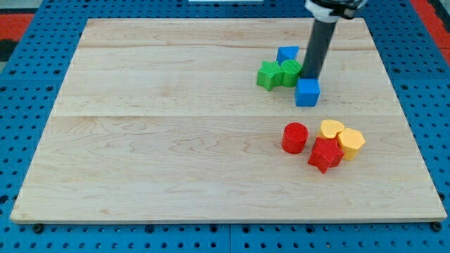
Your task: Slide blue cube a bit left and down
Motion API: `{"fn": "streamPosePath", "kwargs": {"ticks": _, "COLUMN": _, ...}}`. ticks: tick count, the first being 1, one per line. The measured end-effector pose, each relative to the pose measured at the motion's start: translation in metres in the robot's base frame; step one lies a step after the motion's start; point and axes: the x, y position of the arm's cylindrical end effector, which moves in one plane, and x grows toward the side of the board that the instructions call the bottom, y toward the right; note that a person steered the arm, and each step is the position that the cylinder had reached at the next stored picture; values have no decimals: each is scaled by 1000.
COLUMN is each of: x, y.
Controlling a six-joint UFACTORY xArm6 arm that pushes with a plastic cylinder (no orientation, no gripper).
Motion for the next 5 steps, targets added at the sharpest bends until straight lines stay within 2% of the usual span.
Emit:
{"fn": "streamPosePath", "kwargs": {"ticks": 2, "x": 67, "y": 57}}
{"fn": "streamPosePath", "kwargs": {"ticks": 4, "x": 59, "y": 58}}
{"fn": "streamPosePath", "kwargs": {"ticks": 5, "x": 57, "y": 21}}
